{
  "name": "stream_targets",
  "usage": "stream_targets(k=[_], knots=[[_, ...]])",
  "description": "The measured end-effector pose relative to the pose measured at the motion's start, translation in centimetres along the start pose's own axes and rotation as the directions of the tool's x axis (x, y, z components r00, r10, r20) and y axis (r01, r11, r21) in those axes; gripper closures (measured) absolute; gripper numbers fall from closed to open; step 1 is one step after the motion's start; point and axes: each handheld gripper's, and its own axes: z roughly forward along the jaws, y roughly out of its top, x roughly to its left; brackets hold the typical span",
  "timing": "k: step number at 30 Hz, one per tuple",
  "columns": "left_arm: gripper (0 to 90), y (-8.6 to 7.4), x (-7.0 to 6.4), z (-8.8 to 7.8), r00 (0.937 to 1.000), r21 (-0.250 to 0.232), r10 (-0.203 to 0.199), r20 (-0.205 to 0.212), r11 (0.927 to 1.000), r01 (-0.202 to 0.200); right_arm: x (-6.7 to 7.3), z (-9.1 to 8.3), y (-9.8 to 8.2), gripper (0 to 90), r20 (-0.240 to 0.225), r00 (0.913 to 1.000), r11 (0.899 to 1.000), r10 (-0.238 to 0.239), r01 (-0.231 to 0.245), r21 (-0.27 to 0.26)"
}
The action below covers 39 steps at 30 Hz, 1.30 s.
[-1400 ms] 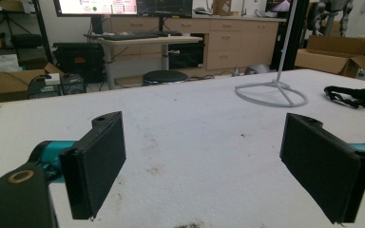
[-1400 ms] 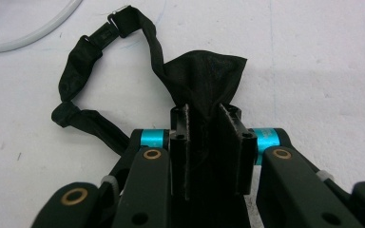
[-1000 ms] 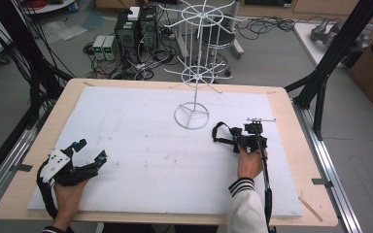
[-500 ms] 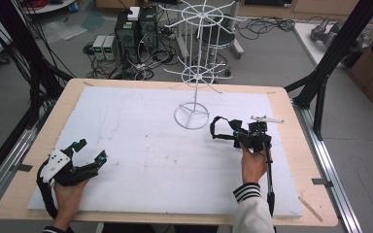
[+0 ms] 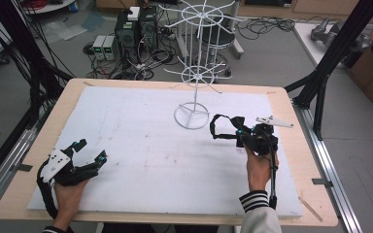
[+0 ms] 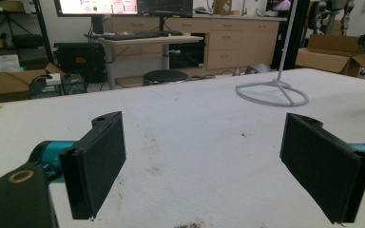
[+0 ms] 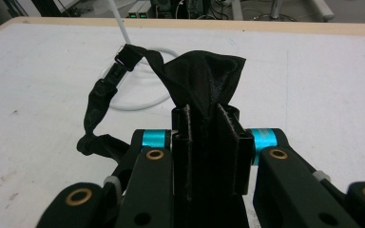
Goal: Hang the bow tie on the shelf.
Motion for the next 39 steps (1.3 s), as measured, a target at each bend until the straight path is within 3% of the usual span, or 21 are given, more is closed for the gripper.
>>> stream_targets(k=[13, 19, 22, 29, 39], knots=[[16.0, 0.0, 0.0, 0.0, 1.0, -0.001, -0.005, 0.0, 1.0, 0.005, 2.1, -3.5, 2.1, 76.5, -0.065, 0.996, 0.991, -0.062, 0.053, -0.126], [16.0, 0.0, 0.0, 0.0, 1.0, -0.001, -0.006, 0.0, 1.0, 0.006, 2.5, -3.8, 2.8, 76.5, -0.065, 0.9955, 0.989, -0.068, 0.059, -0.137], [16.0, 0.0, 0.0, 0.0, 1.0, -0.001, -0.006, 0.0, 1.0, 0.006, 2.9, -4.4, 4.1, 76.5, -0.086, 0.9938, 0.979, -0.071, 0.053, -0.197], [16.0, 0.0, 0.0, 0.0, 1.0, -0.002, -0.005, 0.0, 1.0, 0.005, 2.8, -4.3, 5.3, 76.5, -0.083, 0.9947, 0.972, -0.06, 0.039, -0.23], [16.0, 0.0, 0.1, 0.0, 1.0, 0.0, -0.006, 0.0, 1.0, 0.006, 3.0, -2.6, 7.3, 76.5, -0.072, 0.9949, 0.969, -0.071, 0.051, -0.242]])
